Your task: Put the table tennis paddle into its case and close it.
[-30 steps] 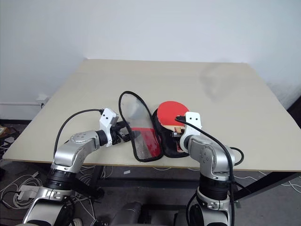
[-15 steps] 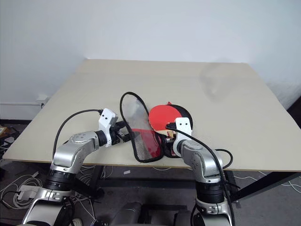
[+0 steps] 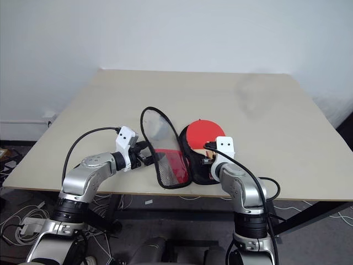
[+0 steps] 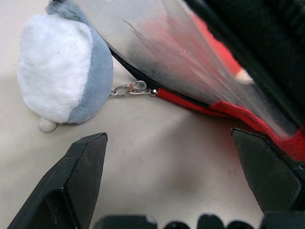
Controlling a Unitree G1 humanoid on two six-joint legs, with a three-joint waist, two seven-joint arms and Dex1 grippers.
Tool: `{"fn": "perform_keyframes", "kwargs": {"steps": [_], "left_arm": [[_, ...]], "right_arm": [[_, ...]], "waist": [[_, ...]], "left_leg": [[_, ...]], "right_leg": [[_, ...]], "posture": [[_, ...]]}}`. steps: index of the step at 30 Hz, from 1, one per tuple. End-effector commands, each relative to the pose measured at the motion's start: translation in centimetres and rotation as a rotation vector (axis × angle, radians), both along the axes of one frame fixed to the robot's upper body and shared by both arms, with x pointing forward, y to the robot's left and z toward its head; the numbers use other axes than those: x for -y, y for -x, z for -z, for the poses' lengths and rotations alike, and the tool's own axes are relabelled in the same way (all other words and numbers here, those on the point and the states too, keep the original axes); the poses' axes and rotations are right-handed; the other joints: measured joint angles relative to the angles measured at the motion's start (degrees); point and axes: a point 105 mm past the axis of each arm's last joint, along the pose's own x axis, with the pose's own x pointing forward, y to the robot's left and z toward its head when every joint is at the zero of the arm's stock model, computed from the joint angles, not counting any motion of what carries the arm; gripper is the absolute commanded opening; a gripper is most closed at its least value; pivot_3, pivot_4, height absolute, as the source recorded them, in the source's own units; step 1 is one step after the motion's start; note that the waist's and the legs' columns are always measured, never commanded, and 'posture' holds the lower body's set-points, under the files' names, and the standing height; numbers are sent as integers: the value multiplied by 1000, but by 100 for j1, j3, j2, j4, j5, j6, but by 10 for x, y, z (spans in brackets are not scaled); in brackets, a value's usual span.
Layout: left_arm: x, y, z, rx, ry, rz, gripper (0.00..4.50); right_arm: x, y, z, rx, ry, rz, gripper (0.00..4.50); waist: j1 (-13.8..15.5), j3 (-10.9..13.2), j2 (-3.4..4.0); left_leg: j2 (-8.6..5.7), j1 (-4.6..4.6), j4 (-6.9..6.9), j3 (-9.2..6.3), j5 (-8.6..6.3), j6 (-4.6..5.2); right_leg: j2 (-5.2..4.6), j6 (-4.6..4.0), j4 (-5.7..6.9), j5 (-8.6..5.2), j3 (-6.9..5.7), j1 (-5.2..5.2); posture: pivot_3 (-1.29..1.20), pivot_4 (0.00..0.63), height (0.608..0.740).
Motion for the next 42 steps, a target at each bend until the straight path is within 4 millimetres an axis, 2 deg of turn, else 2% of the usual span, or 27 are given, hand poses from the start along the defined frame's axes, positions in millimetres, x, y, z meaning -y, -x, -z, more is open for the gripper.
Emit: {"fn": "perform_keyframes", "kwargs": {"steps": [1,6,11,12,15,16,18,20,22,23,26,28,29,31,34,36,40,42], "left_arm": [[3,-4,-15,60,3,10,4500],[2,-6,-16,63,4,7,4500],[3,-6,-17,67,5,7,4500],[3,-6,-17,68,6,8,4500],[2,-5,-17,69,3,10,4500],[2,-5,-17,69,2,10,4500],[1,-5,-17,69,1,10,4500],[1,-5,-18,70,0,10,4500],[1,-5,-18,72,-1,13,4500],[2,-5,-19,72,-1,15,4500],[4,-5,-20,71,6,20,4500],[15,-6,-19,71,9,54,4500],[22,-6,-17,72,5,76,4500],[38,-4,-15,75,10,130,4500],[67,-7,-17,64,69,167,4500],[89,-9,-21,74,105,201,4500],[121,-16,-25,58,159,216,4500],[137,-25,-29,42,181,190,4500]], "right_arm": [[-17,8,-5,16,-9,-73,1164],[-19,12,-5,8,-4,-85,1164],[-10,5,-4,22,35,-48,1164],[-8,4,-4,26,45,-33,1908],[-5,2,-3,21,43,-19,2799],[-6,2,-4,22,31,-24,3231],[-8,1,-11,40,-22,-32,3880],[-7,-4,-29,112,-122,-16,4443],[-1,-12,-64,260,-230,-3,4443],[0,-13,-75,305,-264,-4,4443],[9,-14,-128,510,-366,-36,4443],[35,-13,-189,720,-543,-21,4443],[48,-12,-211,792,-631,-5,4443],[72,-11,-238,877,-724,43,4443],[98,-11,-258,942,-770,113,4443],[109,-14,-259,951,-733,155,4443],[112,-21,-246,910,-709,207,4443],[103,-23,-234,873,-656,207,4443]], "waist": [[-1,0,0],[-1,-2,-2],[-2,-2,-3],[-2,-2,-3],[-3,-3,-5],[-3,-5,-7],[0,-6,-9],[2,-5,-9],[1,-5,-8],[2,-5,-8],[3,-4,-7],[3,-4,-6],[23,-3,-5],[59,-5,-8],[63,-9,-14],[48,-8,-13],[4,-8,-10],[2,-8,-9]], "left_leg": [[0,0,0,0,0,0],[2,0,0,0,0,-1],[2,0,0,0,0,-1],[2,1,0,0,0,-1],[3,1,0,0,0,-1],[2,1,0,1,0,-1],[3,1,0,0,0,-1],[3,1,0,0,0,-1],[3,0,0,0,0,-1],[2,0,0,0,0,-1],[2,-1,0,-1,0,0],[2,0,0,-3,0,0],[3,0,1,-3,0,0],[-3,-1,2,-6,1,1],[-5,0,1,-5,0,2],[-4,0,2,-2,1,5],[-2,-3,-1,10,4,10],[1,-2,-2,12,5,11]], "right_leg": [[0,0,0,0,0,0],[2,0,0,0,0,0],[2,0,0,0,0,0],[2,0,0,0,0,0],[2,0,0,0,0,0],[2,0,0,0,0,1],[2,0,0,0,-1,1],[2,0,0,0,0,1],[2,0,1,0,0,0],[2,0,1,0,0,0],[2,0,1,0,0,-1],[2,0,0,0,-1,0],[2,0,1,0,-1,0],[-3,-1,-2,1,-6,5],[-5,-1,-6,1,-8,10],[-4,-1,-3,1,-7,10],[-5,-1,5,1,11,10],[-3,-1,6,1,15,9]], "posture": [[0,0,715],[0,0,715],[0,0,715],[0,0,715],[0,0,715],[0,0,715],[0,0,715],[0,0,715],[0,0,715],[0,0,715],[0,0,715],[0,0,715],[0,0,715],[0,0,715],[0,0,715],[0,0,715],[0,0,715],[0,0,715]]}}
